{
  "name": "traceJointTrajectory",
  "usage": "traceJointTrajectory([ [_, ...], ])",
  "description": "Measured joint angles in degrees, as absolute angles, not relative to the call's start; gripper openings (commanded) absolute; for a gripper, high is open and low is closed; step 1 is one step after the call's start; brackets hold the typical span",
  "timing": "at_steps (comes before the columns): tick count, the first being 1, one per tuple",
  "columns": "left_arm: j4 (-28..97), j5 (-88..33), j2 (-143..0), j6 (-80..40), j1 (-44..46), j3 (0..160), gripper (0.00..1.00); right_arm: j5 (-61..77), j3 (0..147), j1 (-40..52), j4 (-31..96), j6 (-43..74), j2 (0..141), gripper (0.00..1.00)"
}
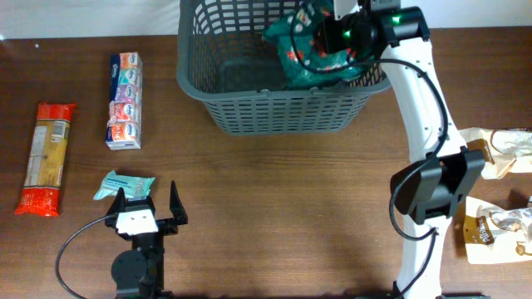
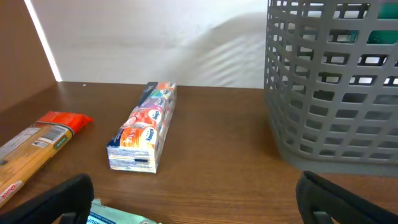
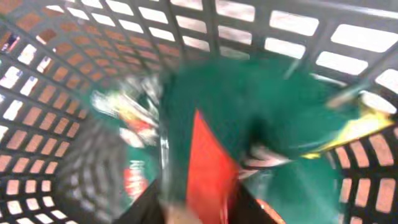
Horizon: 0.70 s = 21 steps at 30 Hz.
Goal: Pack container
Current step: 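Lower the pouch into the grey basket and open the right gripper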
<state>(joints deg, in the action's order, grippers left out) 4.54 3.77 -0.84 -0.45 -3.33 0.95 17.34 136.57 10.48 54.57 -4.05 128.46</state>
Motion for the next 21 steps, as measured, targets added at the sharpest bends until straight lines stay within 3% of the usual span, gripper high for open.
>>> traceJointTrajectory([
  [5, 4.54, 3.77, -0.84, -0.45, -3.33, 0.95, 0.99, 17.08, 136.59, 10.48, 53.82, -3.97, 128.31, 0.73],
  [14, 4.54, 3.77, -0.84, -0.45, -3.33, 0.95, 0.99, 15.88, 137.01, 10.48, 53.78, -4.49, 128.31, 0.87],
  [18, 4.54, 3.77, -0.84, -0.45, -3.33, 0.95, 0.99, 12.53, 140.68, 10.15, 55.86, -4.45, 128.33, 0.88],
  [21, 4.54, 3.77, -0.84, -0.45, -3.33, 0.95, 0.99, 7.40, 147.37, 9.15, 59.53, -4.25, 128.33, 0.96],
])
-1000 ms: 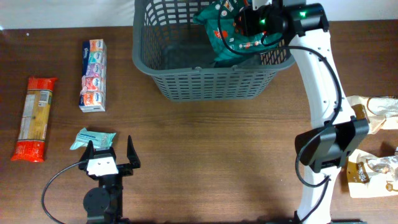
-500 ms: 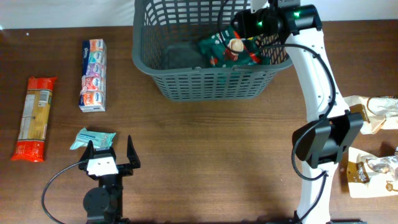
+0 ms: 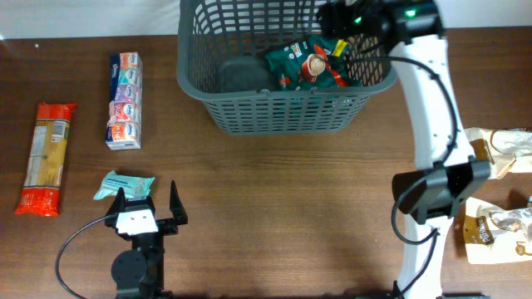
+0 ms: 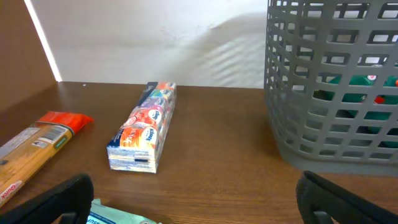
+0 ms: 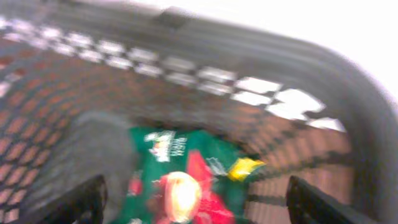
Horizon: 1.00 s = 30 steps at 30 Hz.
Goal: Pack container
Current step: 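Lower the pouch into the grey basket and open the right gripper, then move the right gripper back to the clear rice bags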
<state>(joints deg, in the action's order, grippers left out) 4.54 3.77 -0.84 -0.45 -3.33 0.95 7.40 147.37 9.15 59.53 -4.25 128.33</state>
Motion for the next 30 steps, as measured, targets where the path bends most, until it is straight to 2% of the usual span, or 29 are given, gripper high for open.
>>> traceJointTrajectory([
  [1, 4.54, 3.79, -0.84, -0.45, -3.33, 0.95, 0.99, 5.28, 149.80, 8.56, 60.97, -4.27, 128.31, 0.99],
  [8, 4.54, 3.79, -0.84, -0.45, -3.33, 0.95, 0.99, -10.48, 166.41, -0.82, 74.32, -1.72, 126.26, 0.99],
  [17, 4.54, 3.77, -0.84, -0.45, -3.33, 0.95, 0.99, -22.79, 178.80, -17.28, 96.71, 14.52, 122.15, 0.99],
  [25, 4.54, 3.77, -0.84, -0.45, -3.33, 0.95, 0.99, -23.33, 177.73, -24.27, 96.95, 22.26, 121.45, 0.99],
  [30, 4.54, 3.77, -0.84, -0.45, -3.33, 0.95, 0.99, -23.33, 170.60, -28.34, 96.95, 26.30, 121.36, 0.99],
])
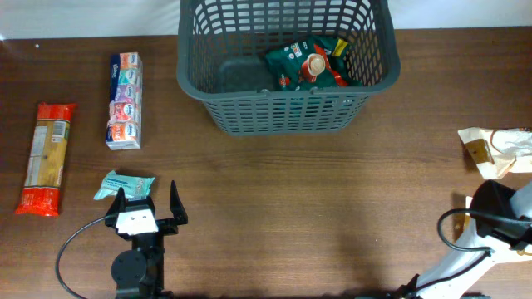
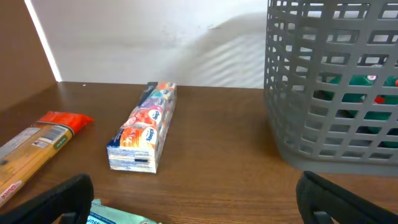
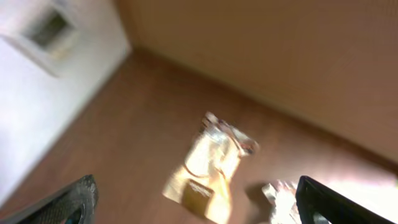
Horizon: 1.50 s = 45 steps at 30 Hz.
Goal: Pack container
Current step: 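Move the right gripper back to the clear rice bags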
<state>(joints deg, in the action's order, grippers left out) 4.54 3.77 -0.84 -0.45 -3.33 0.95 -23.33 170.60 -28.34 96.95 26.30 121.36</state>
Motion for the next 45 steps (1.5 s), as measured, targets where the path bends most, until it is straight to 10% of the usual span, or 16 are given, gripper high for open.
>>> traceJointTrajectory([
  [17, 4.54, 3.79, -0.84, -0.45, -3.33, 0.95, 0.99, -17.58, 126.37, -36.91, 78.17, 29.76, 121.32, 0.99],
  [45, 4.54, 3.77, -0.84, -0.45, -3.33, 0.95, 0.99, -9.56, 102.35, -43.22, 57.74, 46.06, 121.34, 0.99],
])
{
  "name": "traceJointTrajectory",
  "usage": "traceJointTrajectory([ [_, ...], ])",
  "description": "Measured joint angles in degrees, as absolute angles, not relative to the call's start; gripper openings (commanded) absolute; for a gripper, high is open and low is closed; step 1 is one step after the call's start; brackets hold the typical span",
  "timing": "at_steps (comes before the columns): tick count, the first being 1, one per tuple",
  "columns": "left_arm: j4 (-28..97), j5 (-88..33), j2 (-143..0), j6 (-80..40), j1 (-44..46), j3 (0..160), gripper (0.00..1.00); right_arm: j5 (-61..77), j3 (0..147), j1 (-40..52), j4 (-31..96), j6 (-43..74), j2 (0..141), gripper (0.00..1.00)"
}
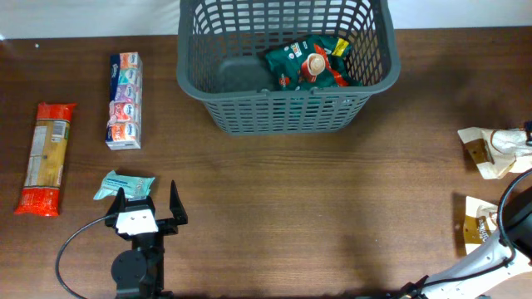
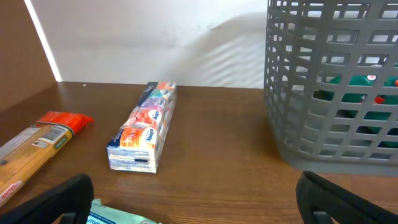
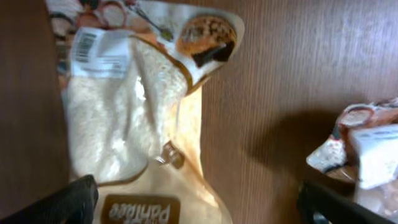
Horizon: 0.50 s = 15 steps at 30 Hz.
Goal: Pack container
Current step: 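Move the right gripper back to the clear rice bags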
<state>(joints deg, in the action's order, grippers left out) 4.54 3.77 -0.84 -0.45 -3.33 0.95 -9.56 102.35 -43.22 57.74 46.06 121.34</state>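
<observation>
The grey basket (image 1: 287, 62) stands at the back middle with a green snack bag (image 1: 309, 65) lying inside. My right gripper (image 3: 205, 208) is open, low over a beige bag of white grains (image 3: 130, 118) at the right table edge, nothing between its fingers. In the overhead view only a piece of the right arm (image 1: 517, 223) shows. My left gripper (image 1: 147, 198) rests open at the front left, just behind a teal packet (image 1: 125, 184). A colourful carton pack (image 1: 125, 100) and a pasta pack (image 1: 46, 158) lie at the left.
A second beige bag (image 1: 492, 151) and a brown-labelled packet (image 1: 474, 224) lie at the right edge. Another crumpled packet (image 3: 364, 143) sits right of the bag under my right gripper. The basket wall (image 2: 336, 87) rises at the right of the left wrist view.
My right gripper was high over the right side, seeing the bags from afar. Now it is close above the beige bag, still open. The left arm has not moved.
My right gripper was inside the basket with the green snack bag. Then it was open above the basket and the bag lay in it. Then the arm was at the table's right edge, and now the gripper is low over a beige bag there.
</observation>
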Motion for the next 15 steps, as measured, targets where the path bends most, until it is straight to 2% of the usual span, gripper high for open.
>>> traceJointTrajectory([
  [8, 4.54, 3.77, -0.84, -0.45, -3.33, 0.95, 0.99, -4.32, 97.60, -43.27, 45.67, 42.15, 121.34, 0.99],
  [15, 4.54, 3.77, -0.84, -0.45, -3.33, 0.95, 0.99, -1.56, 97.32, -43.27, 43.66, 41.60, 121.34, 0.99],
])
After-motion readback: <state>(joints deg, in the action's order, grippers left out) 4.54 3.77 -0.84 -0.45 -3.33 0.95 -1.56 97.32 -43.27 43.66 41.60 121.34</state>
